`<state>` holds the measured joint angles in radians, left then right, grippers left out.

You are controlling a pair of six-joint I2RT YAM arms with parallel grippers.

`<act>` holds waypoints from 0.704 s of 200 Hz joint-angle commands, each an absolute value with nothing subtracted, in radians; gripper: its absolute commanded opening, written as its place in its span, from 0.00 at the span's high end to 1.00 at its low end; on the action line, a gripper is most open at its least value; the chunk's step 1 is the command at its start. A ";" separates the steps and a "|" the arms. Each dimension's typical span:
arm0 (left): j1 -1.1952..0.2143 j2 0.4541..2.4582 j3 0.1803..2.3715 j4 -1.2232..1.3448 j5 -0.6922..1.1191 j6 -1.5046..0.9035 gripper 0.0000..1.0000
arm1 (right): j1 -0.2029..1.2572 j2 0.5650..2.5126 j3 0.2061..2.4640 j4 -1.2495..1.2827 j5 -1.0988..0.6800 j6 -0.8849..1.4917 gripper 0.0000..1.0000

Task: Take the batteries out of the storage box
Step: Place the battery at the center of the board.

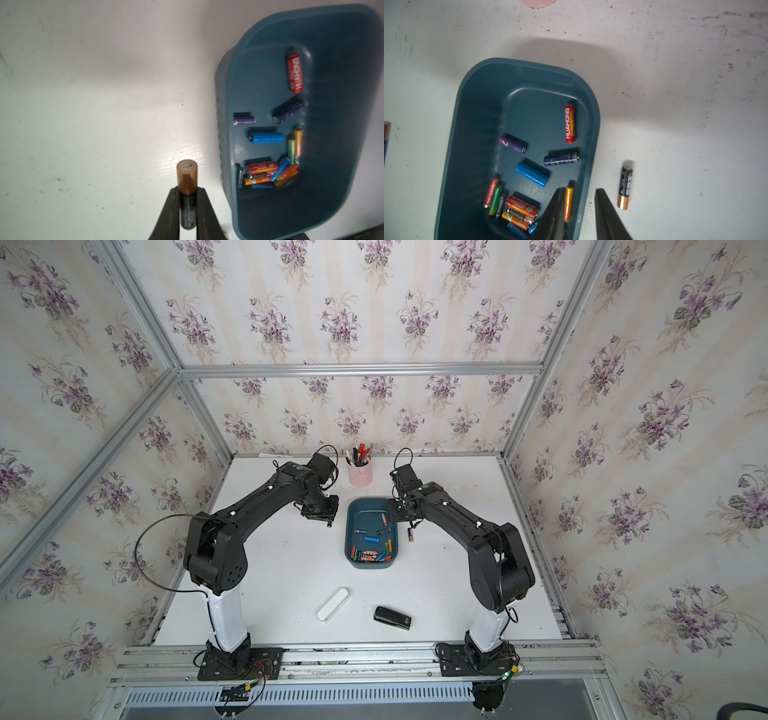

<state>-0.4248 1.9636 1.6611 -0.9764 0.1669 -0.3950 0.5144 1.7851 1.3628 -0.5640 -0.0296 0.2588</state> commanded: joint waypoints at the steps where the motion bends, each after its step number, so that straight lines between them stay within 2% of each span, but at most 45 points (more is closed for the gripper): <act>1: -0.414 1.963 1.604 -0.923 0.156 -0.400 0.85 | 0.530 1.805 1.383 -0.585 -0.018 0.258 0.70; 29: -0.404 2.000 1.559 -0.889 0.161 -0.408 0.85 | 0.585 1.830 1.400 -0.582 -0.018 0.232 0.70; 141: -0.398 2.107 1.588 -0.886 0.168 -0.433 0.85 | 0.637 1.917 1.454 -0.591 -0.053 0.154 0.70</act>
<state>-0.3996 2.0975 1.5799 -0.8803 0.1638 -0.4282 0.6281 1.9079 1.4399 -0.5854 -0.0429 0.1829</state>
